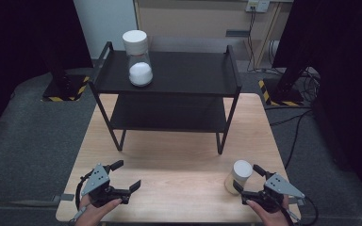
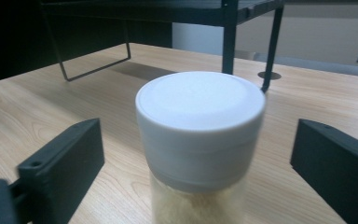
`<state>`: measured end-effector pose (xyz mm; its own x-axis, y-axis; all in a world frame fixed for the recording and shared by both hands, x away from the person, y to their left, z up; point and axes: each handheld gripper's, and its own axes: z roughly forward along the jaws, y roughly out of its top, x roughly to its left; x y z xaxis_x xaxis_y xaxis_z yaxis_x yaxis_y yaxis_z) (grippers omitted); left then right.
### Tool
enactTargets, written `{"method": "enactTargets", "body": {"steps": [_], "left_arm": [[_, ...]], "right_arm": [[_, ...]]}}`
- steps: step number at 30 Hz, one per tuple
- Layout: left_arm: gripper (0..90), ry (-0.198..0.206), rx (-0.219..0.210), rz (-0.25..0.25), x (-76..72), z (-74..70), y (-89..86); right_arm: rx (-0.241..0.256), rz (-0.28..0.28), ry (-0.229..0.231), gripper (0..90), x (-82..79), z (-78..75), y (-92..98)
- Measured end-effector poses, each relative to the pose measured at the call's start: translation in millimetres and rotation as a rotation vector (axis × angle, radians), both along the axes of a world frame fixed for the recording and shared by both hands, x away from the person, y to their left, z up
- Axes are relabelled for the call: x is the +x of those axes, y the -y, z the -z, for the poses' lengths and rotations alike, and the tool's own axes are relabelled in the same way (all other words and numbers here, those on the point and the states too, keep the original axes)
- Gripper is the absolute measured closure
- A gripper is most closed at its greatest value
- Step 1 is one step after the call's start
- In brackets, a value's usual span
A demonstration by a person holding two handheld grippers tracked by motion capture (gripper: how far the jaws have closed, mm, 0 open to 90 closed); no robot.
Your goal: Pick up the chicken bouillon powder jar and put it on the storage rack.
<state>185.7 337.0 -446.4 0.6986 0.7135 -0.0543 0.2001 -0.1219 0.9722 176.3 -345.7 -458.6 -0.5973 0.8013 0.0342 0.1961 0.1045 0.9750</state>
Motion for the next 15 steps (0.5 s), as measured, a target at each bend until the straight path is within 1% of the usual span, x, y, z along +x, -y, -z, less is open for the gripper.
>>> {"method": "enactTargets", "body": {"steps": [1, 2, 7, 12, 13, 15], "left_arm": [[1.9, 0.0, 0.0, 0.0, 0.0, 0.0, -0.2], [2.0, 0.0, 0.0, 0.0, -0.1, 0.0, -0.4], [2.0, 0.003, 0.002, -0.004, -1.2, -0.6, -1.4], [2.1, 0.0, 0.005, -0.004, -0.7, 0.0, -1.7], [2.1, -0.001, 0.006, -0.003, -0.6, 0.1, -1.6], [2.1, -0.002, 0.011, -0.002, -0.2, 0.1, -1.3]], "right_arm": [[0.0, -0.002, 0.001, 7.5, 2.1, 0.9, -1.2], [-0.009, 0.0, -0.001, 7.7, 4.5, 1.0, -3.1], [-0.008, 0.012, -0.009, 15.4, 11.1, 4.3, -6.5], [-0.012, 0.007, -0.001, 21.7, 11.6, 5.1, -5.2], [-0.02, 0.008, 0.004, 24.0, 11.2, 5.1, -5.1], [-0.024, 0.004, 0.005, 25.5, 11.3, 5.3, -4.5]]}}
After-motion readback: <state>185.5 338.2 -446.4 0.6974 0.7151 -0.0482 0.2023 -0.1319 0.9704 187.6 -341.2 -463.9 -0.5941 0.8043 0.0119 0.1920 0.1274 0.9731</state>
